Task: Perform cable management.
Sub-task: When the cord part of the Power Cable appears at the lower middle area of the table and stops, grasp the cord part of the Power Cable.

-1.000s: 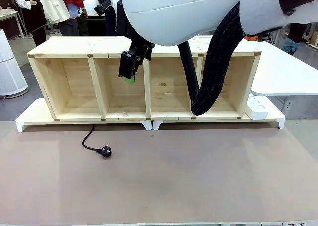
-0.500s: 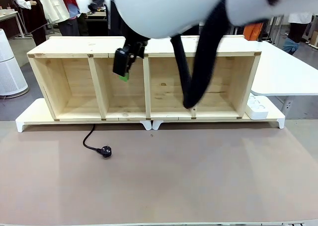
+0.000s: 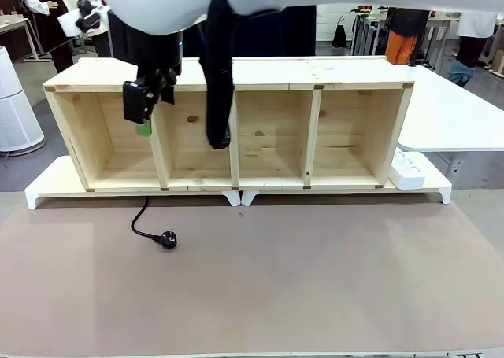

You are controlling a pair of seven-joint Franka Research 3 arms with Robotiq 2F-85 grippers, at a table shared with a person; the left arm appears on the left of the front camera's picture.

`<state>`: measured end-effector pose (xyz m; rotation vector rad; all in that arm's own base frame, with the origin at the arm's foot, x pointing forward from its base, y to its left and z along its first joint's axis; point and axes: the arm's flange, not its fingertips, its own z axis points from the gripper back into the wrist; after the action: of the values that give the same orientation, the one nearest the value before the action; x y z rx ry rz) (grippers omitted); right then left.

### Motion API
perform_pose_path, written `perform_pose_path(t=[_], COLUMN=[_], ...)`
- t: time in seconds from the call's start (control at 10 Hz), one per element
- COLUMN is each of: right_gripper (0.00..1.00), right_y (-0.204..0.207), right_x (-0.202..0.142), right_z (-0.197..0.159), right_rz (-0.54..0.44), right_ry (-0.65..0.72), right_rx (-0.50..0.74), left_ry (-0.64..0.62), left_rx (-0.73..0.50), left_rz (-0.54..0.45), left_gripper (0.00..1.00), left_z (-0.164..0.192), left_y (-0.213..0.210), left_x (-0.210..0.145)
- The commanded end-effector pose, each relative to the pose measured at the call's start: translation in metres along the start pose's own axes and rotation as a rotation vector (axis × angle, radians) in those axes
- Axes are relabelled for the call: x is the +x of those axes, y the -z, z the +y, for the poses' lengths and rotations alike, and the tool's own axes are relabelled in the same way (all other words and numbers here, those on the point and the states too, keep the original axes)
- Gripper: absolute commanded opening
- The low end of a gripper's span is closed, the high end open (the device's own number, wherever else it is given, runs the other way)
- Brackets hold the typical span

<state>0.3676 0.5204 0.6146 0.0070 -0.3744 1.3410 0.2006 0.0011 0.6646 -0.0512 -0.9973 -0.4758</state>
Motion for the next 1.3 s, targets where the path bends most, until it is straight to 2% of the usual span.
perform_pose_path(t=[0.0,0.3,0.6,1.2], right_gripper=[1.00,1.00,1.00,1.00], right_y=[0.013,0.061,0.099,0.168], right_x=[0.024,0.039,0.039,0.016], right_z=[0.000,0.000,-0.005,0.018], right_rz=[0.031,0.029,0.039,0.094], right_ry=[-0.006,0.079,0.188,0.211], right_rx=[0.011,0.011,-0.010,0.016], left_ry=[-0.014,-0.014,-0.014,-0.014], left_rx=[-0.002,-0.002,-0.002,-0.002], left_rz=[-0.012,-0.012,-0.012,-0.012], left_gripper=[1.00,1.00,1.00,1.00], left_z=[-0.001,-0.001,-0.001,-0.001], left_y=[0.001,0.001,0.001,0.001], left_x=[0.002,0.002,0.002,0.002])
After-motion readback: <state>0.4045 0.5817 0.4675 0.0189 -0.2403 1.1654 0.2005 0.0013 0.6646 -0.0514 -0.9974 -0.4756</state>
